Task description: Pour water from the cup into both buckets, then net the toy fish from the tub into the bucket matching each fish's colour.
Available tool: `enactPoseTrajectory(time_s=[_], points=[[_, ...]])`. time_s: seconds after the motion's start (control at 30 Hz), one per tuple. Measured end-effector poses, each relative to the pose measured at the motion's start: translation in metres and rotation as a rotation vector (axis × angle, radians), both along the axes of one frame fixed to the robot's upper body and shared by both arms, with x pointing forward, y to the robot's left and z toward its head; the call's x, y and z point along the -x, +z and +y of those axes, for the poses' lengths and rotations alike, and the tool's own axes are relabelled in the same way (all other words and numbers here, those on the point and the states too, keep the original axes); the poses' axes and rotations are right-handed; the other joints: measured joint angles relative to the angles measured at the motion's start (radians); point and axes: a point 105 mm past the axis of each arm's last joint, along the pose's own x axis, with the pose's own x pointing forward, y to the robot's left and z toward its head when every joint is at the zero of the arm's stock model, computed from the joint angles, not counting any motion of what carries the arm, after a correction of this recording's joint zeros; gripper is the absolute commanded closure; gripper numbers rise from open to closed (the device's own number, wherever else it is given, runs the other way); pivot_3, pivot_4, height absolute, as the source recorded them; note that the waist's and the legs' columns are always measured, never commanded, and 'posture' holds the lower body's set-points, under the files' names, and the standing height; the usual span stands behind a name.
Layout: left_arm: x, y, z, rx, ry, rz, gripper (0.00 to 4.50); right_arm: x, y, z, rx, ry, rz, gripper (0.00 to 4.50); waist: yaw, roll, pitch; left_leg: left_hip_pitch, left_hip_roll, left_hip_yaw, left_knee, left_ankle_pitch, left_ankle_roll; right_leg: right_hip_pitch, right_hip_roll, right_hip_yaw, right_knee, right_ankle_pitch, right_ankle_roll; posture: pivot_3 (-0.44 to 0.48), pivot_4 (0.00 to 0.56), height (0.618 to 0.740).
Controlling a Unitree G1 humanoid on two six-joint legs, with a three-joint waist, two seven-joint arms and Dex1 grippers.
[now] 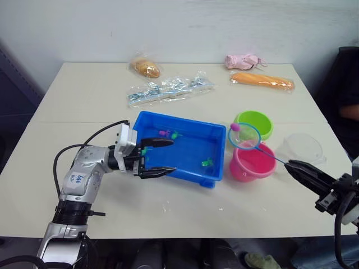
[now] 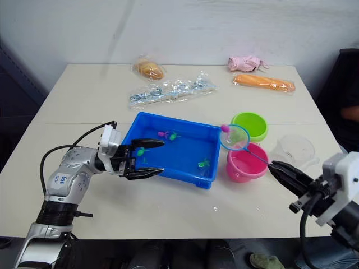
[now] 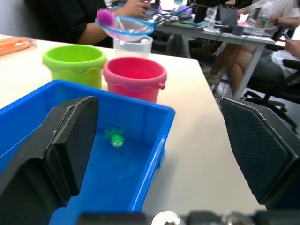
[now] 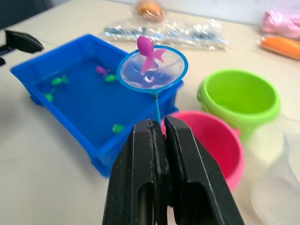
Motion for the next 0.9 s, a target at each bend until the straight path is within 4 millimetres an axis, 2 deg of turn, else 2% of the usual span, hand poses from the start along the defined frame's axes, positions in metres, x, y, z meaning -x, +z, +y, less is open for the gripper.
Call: enactPoseTrajectory(time_s=[0.13,0.37,0.67,0.77,0.9], points=[[-0.002,-0.001,-0.002,-0.003,-0.018,0.013,0.05,0.013,-0.011,-0.013,0.051,-0.075,0.027,4.5,-0.005,0.0,0.0,0.001,0.0,0.0,0.0,0.0,0.0,0.0,0.001,0.001,0.0,0.0,0.0,0.0,0.15,0.74],[-0.006,-0.002,-0.005,-0.007,-0.036,0.017,0.05,0.027,-0.019,-0.024,0.19,-0.135,-0.073,4.5,-0.004,0.002,-0.001,0.001,0.0,0.0,0.0,0.0,0.0,0.0,0.001,0.001,0.0,0.0,0.0,0.0,0.15,0.74],[-0.009,-0.001,-0.006,0.003,-0.036,0.015,0.05,0.019,-0.047,-0.035,0.43,-0.153,-0.08,4.5,-0.004,0.002,-0.001,0.001,0.0,0.0,0.0,0.0,0.0,0.0,0.001,0.001,0.0,0.0,0.0,0.0,0.15,0.74],[-0.009,-0.004,-0.006,0.007,-0.029,0.024,0.05,0.012,-0.049,-0.034,0.506,-0.136,-0.118,4.5,-0.005,0.002,-0.001,0.001,0.0,0.0,0.001,0.0,0.0,0.0,0.001,0.001,0.0,0.0,0.0,0.0,0.15,0.74],[-0.008,-0.009,-0.004,0.009,-0.014,0.039,0.05,0.002,-0.04,-0.038,0.607,-0.171,-0.218,4.5,-0.005,0.003,-0.001,0.001,0.0,0.0,0.001,0.0,0.0,0.0,0.0,0.001,0.001,0.0,0.0,0.0,0.15,0.74]])
